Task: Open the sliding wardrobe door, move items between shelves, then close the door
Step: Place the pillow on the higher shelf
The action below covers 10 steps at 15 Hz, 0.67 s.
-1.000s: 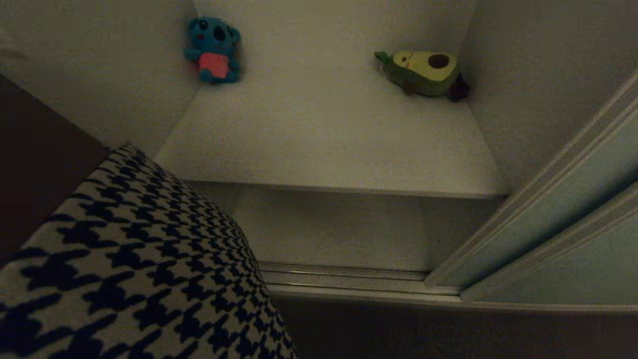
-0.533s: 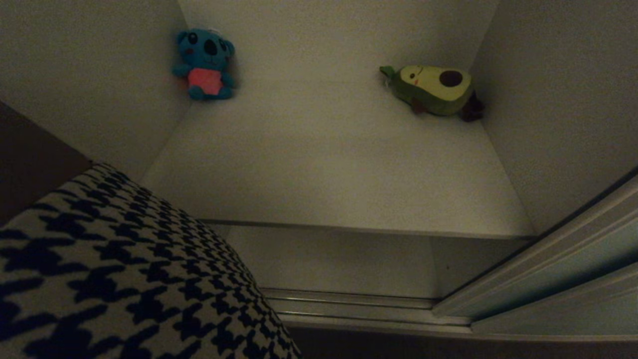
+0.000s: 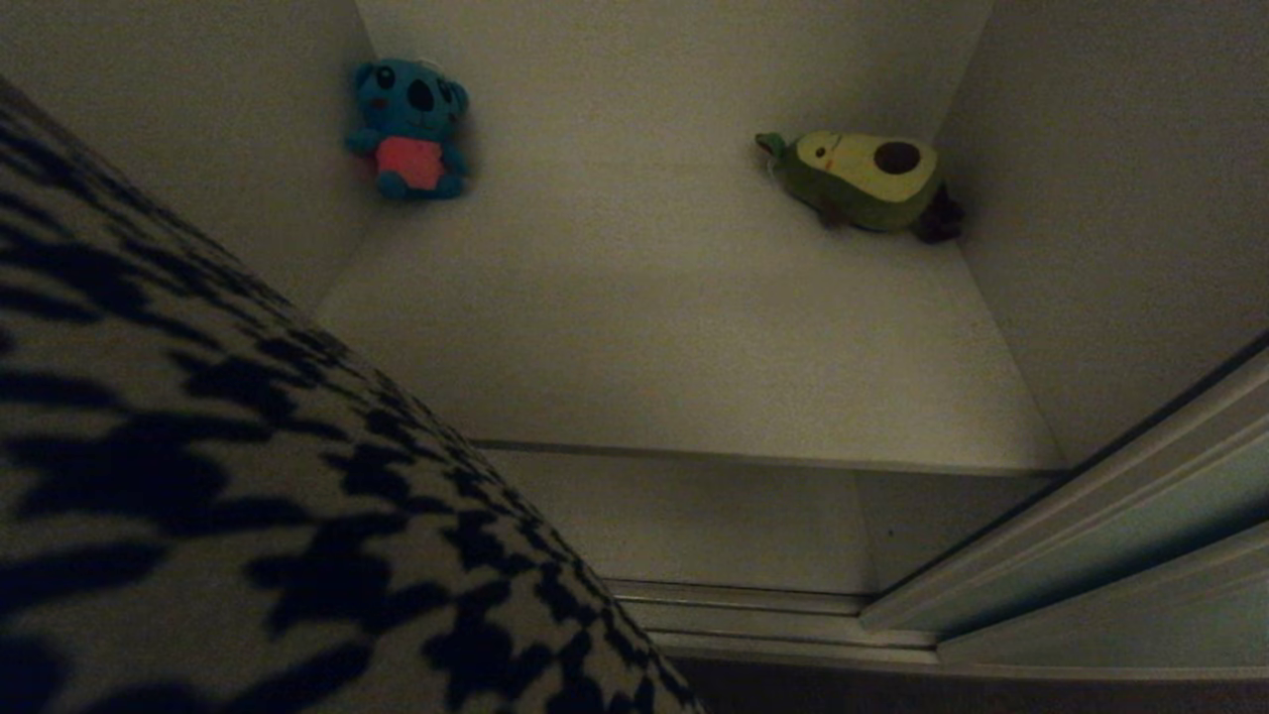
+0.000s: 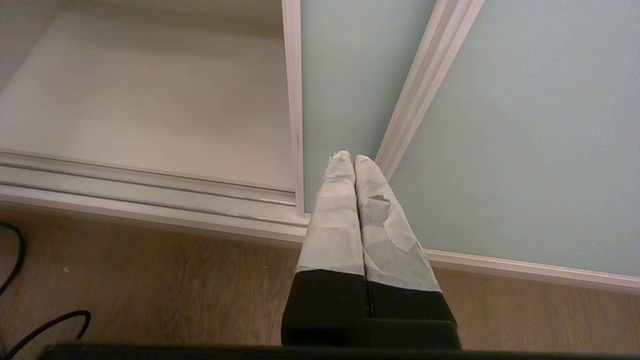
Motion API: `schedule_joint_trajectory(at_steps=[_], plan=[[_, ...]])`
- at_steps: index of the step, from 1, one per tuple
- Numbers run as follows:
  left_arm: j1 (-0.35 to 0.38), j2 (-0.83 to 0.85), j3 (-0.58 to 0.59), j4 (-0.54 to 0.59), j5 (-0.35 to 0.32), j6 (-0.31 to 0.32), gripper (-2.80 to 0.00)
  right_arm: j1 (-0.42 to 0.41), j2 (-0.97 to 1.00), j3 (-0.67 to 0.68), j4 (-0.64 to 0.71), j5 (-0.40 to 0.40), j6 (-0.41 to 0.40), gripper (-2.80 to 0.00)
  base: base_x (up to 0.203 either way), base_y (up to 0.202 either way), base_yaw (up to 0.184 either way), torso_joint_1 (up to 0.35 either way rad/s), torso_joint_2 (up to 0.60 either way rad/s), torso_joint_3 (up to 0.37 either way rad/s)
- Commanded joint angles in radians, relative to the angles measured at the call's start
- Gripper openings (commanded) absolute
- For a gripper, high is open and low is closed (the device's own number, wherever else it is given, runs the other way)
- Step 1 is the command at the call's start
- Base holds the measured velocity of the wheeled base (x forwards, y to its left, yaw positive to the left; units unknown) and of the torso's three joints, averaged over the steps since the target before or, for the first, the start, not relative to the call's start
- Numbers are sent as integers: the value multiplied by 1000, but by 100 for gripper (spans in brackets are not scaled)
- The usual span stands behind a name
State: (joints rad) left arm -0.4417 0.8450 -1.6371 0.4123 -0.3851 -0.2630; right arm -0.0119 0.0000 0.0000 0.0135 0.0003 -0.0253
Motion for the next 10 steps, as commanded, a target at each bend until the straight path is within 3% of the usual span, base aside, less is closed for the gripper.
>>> schedule_joint_trajectory(at_steps=[1,6,10], plan=[[-1,88,-65,-16,-19,-5,-280,1,2,3,0,0,-1,-280,0,0,0,0,0,0],[-1,269,-244,-44,-80,-2,-280,0,2,3,0,0,-1,-280,0,0,0,0,0,0],[0,423,-263,-225,-79,1,-280,0,2,3,0,0,-1,-280,0,0,0,0,0,0]])
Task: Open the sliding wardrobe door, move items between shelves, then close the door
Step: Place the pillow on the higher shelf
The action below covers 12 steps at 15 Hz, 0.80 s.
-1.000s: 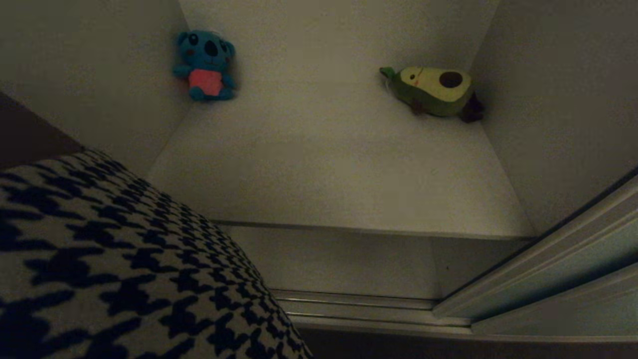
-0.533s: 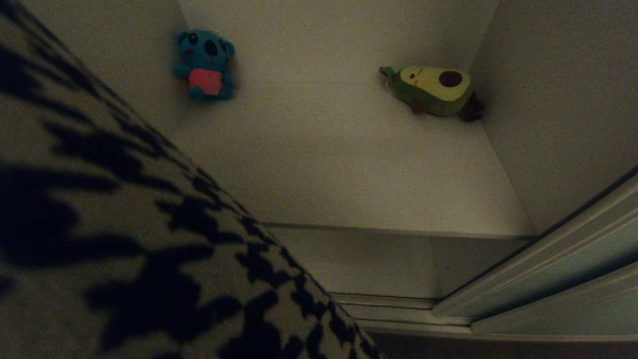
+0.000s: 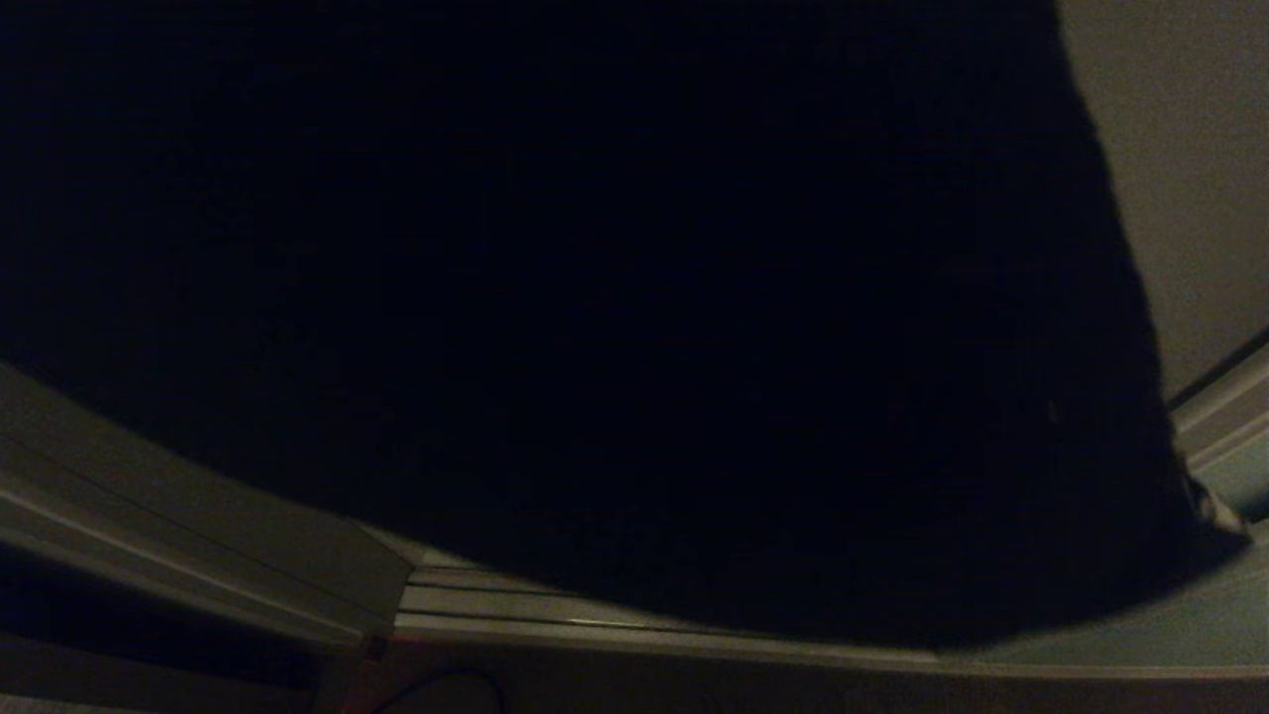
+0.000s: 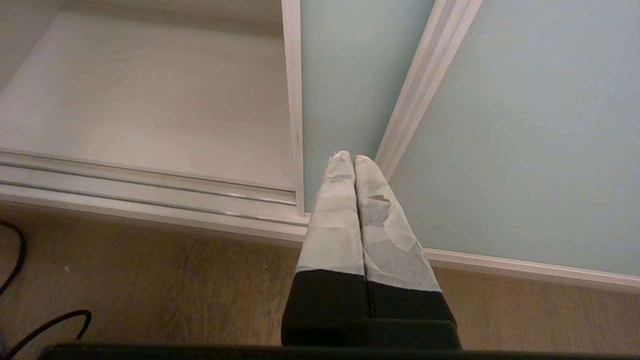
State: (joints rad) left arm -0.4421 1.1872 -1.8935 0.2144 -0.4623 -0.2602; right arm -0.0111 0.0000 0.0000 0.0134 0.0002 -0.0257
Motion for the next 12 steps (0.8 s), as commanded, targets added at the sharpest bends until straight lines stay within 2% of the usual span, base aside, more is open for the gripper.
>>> schedule_joint_trajectory(at_steps=[1,6,8,12], plan=[[0,115,-11,-63,-1,-2,-280,0,2,3,0,0,0,-280,0,0,0,0,0,0],[2,294,-28,-255,5,1,-280,0,2,3,0,1,0,-280,0,0,0,0,0,0],[5,351,-22,-289,8,25,-280,0,2,3,0,0,0,-280,0,0,0,0,0,0],[62,438,-37,-393,19,60,-280,0,2,3,0,1,0,-280,0,0,0,0,0,0]])
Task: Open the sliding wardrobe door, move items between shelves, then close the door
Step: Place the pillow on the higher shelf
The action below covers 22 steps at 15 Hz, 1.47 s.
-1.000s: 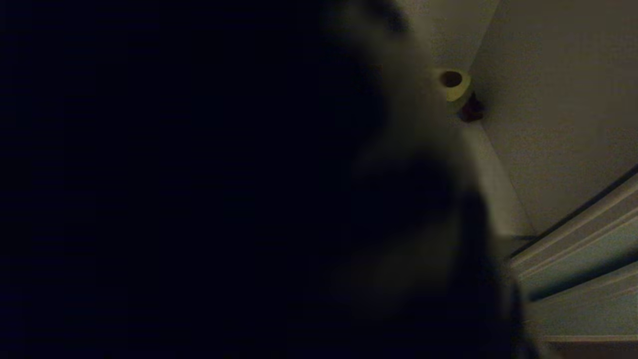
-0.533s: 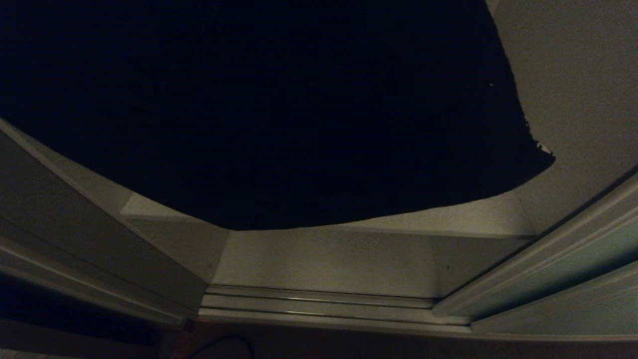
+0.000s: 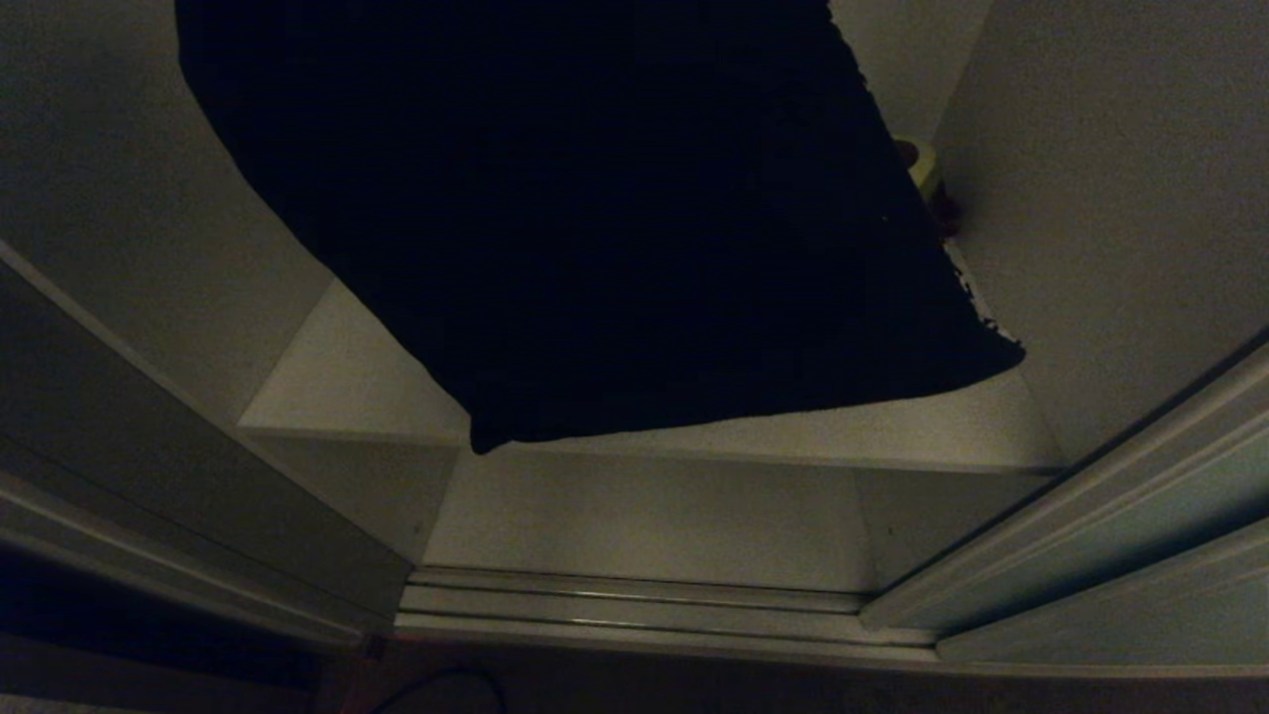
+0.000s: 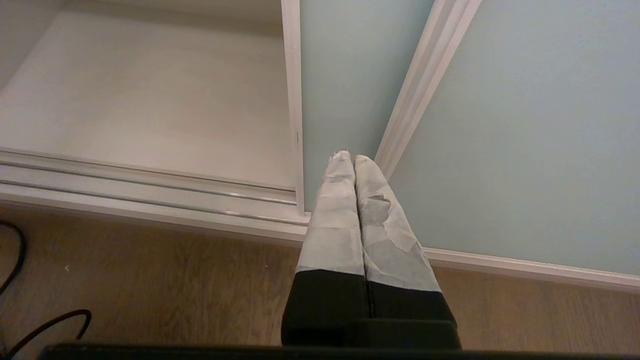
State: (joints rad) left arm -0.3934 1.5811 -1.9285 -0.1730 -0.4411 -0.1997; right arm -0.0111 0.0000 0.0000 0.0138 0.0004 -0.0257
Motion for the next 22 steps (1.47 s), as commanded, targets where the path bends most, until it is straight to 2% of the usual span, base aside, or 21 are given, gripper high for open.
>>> schedule_joint_trajectory(at_steps=[1,3,5,10,11,22], plan=[[21,53,-2,-6,-2,1,-280,0,2,3,0,0,0,-280,0,0,0,0,0,0],[25,73,-1,-9,12,20,-280,-1,2,3,0,0,0,-280,0,0,0,0,0,0],[24,92,-1,-26,55,61,-280,0,2,3,0,0,0,-280,0,0,0,0,0,0],[24,97,-3,-39,64,53,-280,0,2,3,0,0,0,-280,0,0,0,0,0,0],[24,99,-3,-40,62,52,0,0,2,3,0,0,0,-280,0,0,0,0,0,0],[11,66,-3,-66,56,65,0,0,2,3,0,0,0,-280,0,0,0,0,0,0]])
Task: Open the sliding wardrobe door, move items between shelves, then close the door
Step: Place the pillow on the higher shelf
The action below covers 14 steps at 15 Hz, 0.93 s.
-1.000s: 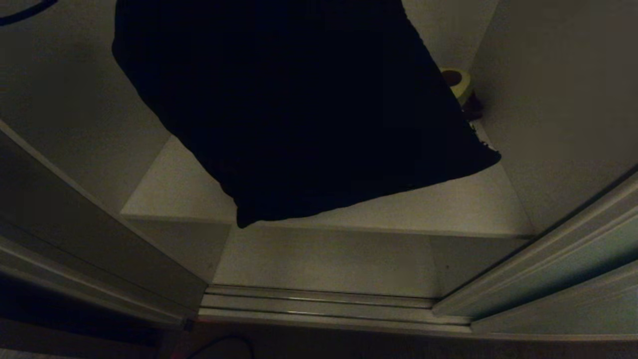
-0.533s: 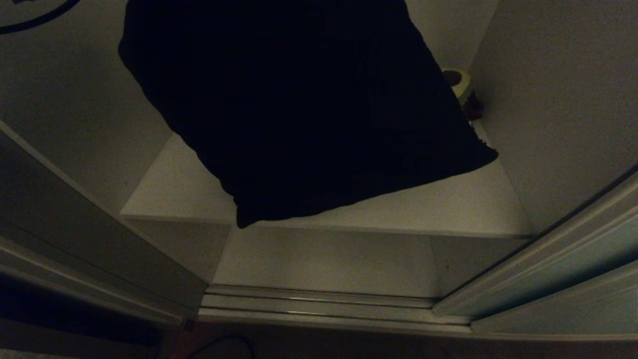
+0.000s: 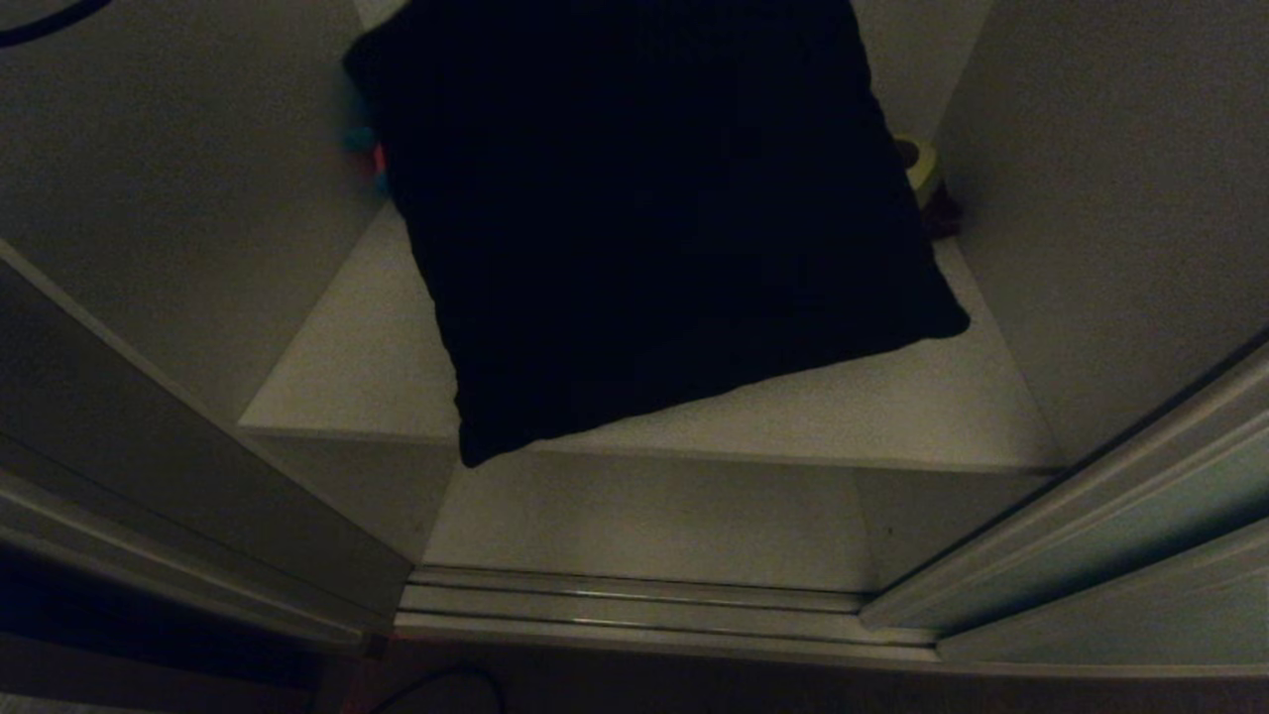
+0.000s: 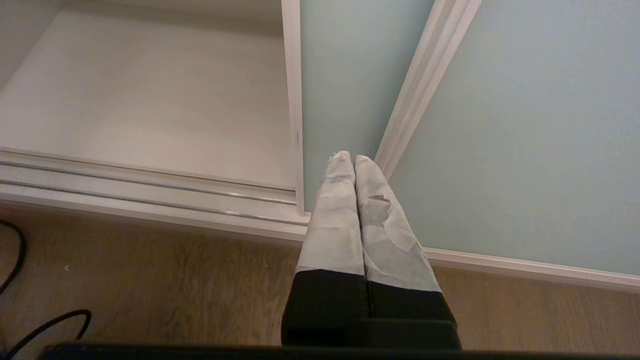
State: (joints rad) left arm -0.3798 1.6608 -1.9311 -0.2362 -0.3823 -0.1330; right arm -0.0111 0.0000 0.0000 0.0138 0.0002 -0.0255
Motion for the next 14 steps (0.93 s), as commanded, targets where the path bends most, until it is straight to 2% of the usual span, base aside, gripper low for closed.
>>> schedule_joint_trajectory(at_steps=[1,4,7,10,11,13,14], plan=[[-8,-21,0,-3,-3,0,0,0,2,3,0,0,-1,-280,0,0,0,0,0,0],[-10,-56,10,33,-1,-20,0,-1,2,3,0,0,-1,-280,0,0,0,0,0,0],[-18,-139,60,213,-7,-73,0,-1,2,3,0,0,-1,-280,0,0,0,0,0,0],[-76,-200,164,309,-3,-114,0,-1,2,3,0,0,-1,-280,0,0,0,0,0,0],[-101,-211,172,351,3,-142,-280,-1,2,3,0,1,-1,-280,0,0,0,0,0,0],[-117,-233,164,443,14,-220,-280,-1,2,3,0,1,-1,-280,0,0,0,0,0,0],[-117,-240,175,470,16,-234,-280,0,2,3,0,0,-1,-280,0,0,0,0,0,0]])
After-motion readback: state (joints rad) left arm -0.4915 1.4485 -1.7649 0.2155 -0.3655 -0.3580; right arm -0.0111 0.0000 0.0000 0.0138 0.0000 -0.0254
